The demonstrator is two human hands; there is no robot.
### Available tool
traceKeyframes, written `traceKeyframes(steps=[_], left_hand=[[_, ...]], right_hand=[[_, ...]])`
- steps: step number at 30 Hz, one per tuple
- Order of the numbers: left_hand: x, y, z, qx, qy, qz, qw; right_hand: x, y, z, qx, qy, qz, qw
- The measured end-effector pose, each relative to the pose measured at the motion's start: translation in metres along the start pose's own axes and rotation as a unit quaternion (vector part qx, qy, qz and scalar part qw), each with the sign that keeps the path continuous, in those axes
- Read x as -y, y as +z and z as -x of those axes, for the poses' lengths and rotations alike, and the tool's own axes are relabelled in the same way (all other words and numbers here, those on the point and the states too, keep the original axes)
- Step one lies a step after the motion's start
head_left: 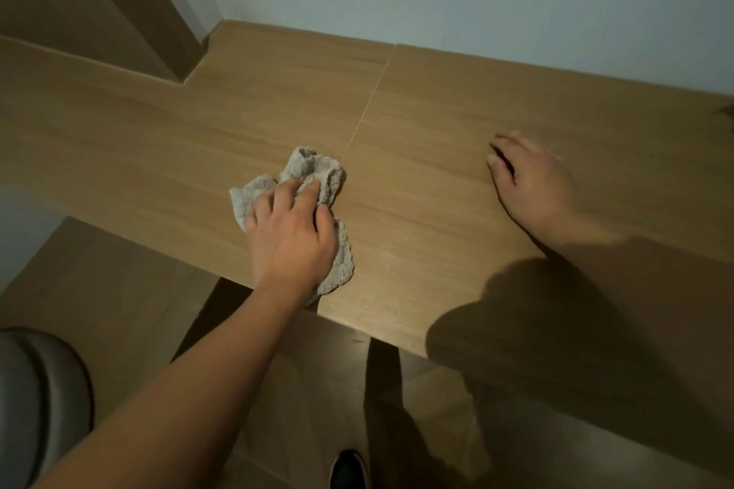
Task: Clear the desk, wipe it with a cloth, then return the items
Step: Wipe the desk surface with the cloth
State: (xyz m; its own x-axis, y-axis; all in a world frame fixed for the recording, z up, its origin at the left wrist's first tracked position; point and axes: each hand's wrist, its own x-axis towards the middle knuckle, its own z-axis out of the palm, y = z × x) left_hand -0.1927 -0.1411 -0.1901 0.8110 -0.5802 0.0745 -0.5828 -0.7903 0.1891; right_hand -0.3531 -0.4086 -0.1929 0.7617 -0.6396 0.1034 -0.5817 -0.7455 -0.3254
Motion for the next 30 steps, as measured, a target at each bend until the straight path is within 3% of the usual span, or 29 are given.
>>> traceKeyframes(steps=[6,10,12,14,16,19,21,23,26,27,28,30], left_hand=[[-0.037,-0.004,0.055,0.011,-0.008,-0.04,0.999],[-0.101,-0.005,0.157,0.094,0.212,0.011,0.973],[-0.089,-0.013,0.138,0.071,0.245,0.051,0.965],[-0.057,-0.023,0.082,-0.003,0.176,0.044,0.983],[-0.02,-0.03,0.013,-0.049,0.043,0.014,0.998],[-0.019,-0.013,-0.03,-0.033,-0.072,-0.04,0.996],[-0.063,0.001,0.005,-0.02,-0.01,-0.047,0.999],[-0.111,0.008,0.061,0.019,0.137,-0.011,0.99],[-0.143,0.002,0.116,0.138,0.306,0.054,0.941],[-0.136,-0.004,0.108,0.131,0.332,0.063,0.932],[-0.121,-0.008,0.09,0.095,0.324,0.05,0.94],[-0.076,-0.015,0.039,0.005,0.19,0.023,0.982]], right_hand=[[-0.001,0.005,-0.002,-0.015,-0.006,-0.004,1.0],[0.0,0.003,-0.001,-0.014,-0.004,-0.012,1.0],[0.001,0.004,0.0,-0.02,-0.007,-0.014,1.0],[0.0,0.004,-0.002,-0.029,-0.011,-0.014,0.999],[-0.002,0.007,-0.001,-0.042,-0.02,-0.013,0.999],[-0.003,0.009,-0.002,-0.052,-0.022,-0.013,0.998],[-0.004,0.01,-0.003,-0.046,-0.021,-0.012,0.999],[-0.005,0.011,-0.003,-0.041,-0.018,-0.009,0.999],[-0.004,0.008,-0.003,-0.041,-0.018,-0.014,0.999],[-0.004,0.008,-0.002,-0.042,-0.02,-0.016,0.999],[-0.005,0.008,-0.002,-0.043,-0.02,-0.017,0.999],[-0.006,0.008,-0.002,-0.041,-0.022,-0.014,0.999]])
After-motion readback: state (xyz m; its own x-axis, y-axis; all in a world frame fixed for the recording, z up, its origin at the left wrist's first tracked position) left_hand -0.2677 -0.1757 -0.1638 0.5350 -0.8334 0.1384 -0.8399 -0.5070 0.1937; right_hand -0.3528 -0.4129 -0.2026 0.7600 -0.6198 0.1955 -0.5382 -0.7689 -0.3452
